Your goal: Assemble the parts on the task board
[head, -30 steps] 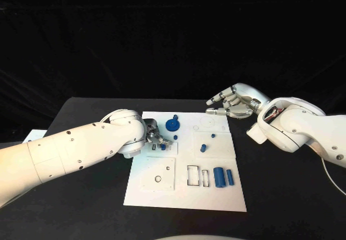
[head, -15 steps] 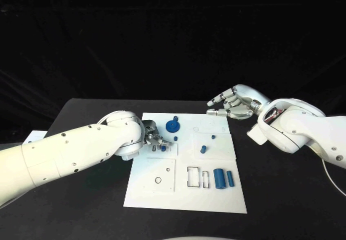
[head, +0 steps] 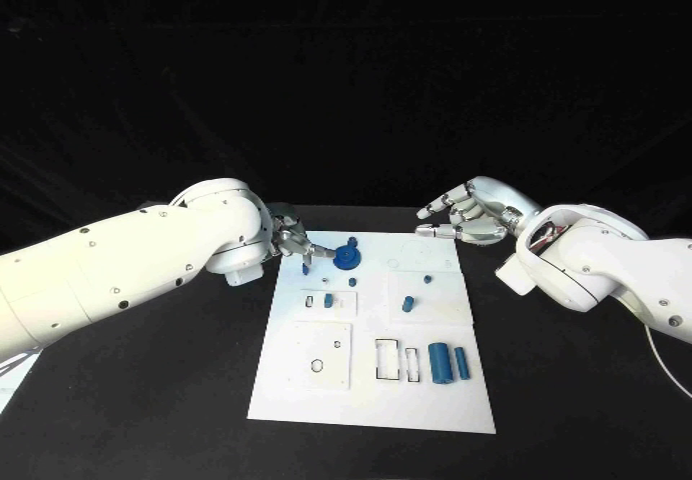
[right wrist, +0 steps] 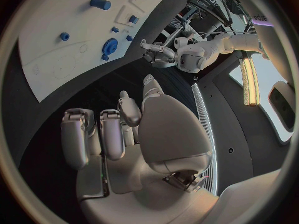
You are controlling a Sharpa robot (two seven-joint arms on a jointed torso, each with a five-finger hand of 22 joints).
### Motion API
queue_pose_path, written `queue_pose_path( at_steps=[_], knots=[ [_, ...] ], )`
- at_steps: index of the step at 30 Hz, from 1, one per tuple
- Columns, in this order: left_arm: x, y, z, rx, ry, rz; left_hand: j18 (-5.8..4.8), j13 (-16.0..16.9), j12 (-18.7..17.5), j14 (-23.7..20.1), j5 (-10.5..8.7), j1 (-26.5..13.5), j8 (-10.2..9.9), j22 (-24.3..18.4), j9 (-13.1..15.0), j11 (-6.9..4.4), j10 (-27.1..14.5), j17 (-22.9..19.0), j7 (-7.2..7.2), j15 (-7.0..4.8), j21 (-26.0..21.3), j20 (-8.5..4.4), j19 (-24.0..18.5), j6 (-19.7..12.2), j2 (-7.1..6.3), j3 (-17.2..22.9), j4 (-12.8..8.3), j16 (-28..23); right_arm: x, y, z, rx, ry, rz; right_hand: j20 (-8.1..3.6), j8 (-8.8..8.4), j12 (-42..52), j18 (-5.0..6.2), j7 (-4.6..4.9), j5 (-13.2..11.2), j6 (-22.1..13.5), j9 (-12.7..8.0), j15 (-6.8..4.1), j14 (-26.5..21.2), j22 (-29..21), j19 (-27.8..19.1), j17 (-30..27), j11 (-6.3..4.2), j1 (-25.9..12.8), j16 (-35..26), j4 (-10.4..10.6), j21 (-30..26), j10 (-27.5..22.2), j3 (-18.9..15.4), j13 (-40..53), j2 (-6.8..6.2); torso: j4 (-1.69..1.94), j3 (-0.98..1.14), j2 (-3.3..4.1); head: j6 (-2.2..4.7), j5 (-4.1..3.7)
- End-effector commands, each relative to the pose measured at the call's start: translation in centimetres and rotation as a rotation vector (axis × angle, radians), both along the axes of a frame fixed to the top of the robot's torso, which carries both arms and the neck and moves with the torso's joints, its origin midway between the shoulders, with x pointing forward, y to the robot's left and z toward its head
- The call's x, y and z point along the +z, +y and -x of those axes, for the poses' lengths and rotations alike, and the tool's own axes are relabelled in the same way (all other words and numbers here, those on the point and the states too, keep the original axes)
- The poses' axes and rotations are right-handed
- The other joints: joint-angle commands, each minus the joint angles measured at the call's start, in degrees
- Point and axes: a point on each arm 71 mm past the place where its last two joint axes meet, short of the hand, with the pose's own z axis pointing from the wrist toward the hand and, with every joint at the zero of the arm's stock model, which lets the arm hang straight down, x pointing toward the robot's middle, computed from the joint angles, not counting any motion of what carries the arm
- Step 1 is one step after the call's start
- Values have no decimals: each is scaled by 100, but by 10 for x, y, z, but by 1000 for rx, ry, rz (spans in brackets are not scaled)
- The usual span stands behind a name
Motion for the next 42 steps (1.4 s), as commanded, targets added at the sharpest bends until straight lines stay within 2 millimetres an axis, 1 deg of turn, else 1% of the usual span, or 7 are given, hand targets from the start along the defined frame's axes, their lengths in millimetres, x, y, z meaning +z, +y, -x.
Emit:
queue_pose_path(
  at_steps=[1,3,5,8,17,26,42],
  knots=[
    [1,7,-6,-16,79,-75,-36,-36,-52,603,19,136,-55,1331,-46,29,-27,1508,15,51,-40,36,502,38,35,-70,-14,18,-1,2,0,14,1,6,10,-6,-13,22,-1,37,48,8,-36,396,601,-39,514,1,-27,-33,0,-22,-46,-21,-3,39,-2,-2,13,17,0],
    [4,13,-15,-16,94,-115,-20,-116,-130,603,55,453,-123,1278,-121,41,-85,1508,28,59,-83,50,468,55,97,-65,-106,18,-1,2,0,14,1,6,10,-6,-13,22,-1,37,48,8,-36,396,601,-39,514,1,-27,-33,0,-22,-46,-21,-3,39,-2,-3,12,18,-4],
    [5,16,-22,-12,102,-135,-18,-143,-156,603,66,590,-156,1271,-158,47,-106,1508,36,65,-90,57,463,63,135,-46,-134,18,-1,2,0,14,1,6,10,-6,-13,22,-1,37,48,8,-36,396,601,-39,514,1,-27,-33,0,-22,-46,-21,-3,39,1,-2,8,17,4],
    [4,20,-34,3,108,-150,-19,-144,-158,603,68,627,-170,1276,-174,50,-108,1508,39,68,-87,60,465,69,147,-47,-132,18,-1,2,1,15,1,6,10,-6,-13,22,-1,37,48,8,-36,396,601,-39,514,1,-27,-33,0,-22,-46,-21,-3,39,5,-4,10,20,5],
    [-8,18,-53,13,131,-176,-29,-98,-113,603,64,621,-186,1310,-198,53,-80,1508,42,72,-61,64,486,91,177,-68,-84,18,-2,5,0,22,1,5,10,-6,-9,22,-2,38,50,8,-36,396,602,-38,517,0,-31,-31,1,-22,-45,-28,-1,42,-27,-26,41,26,55],
    [-19,14,-62,14,136,-172,-39,-60,-72,603,59,586,-209,1345,-235,50,-48,1508,38,72,-34,67,508,136,220,-119,-9,18,-3,7,0,26,2,4,10,-7,-13,22,-2,40,50,9,-36,395,600,-39,512,0,-28,-35,-1,-23,-46,-29,-4,44,-23,-32,41,16,50],
    [-32,6,-63,-4,157,-161,-44,-49,-56,603,72,699,-232,1364,-271,40,-32,1508,26,66,-19,64,520,185,289,-113,-44,18,-4,9,0,31,5,4,10,-7,-13,22,-2,40,50,9,-36,395,600,-39,512,0,-28,-35,-1,-23,-46,-29,-4,44,-21,-21,30,-19,36]
  ],
)
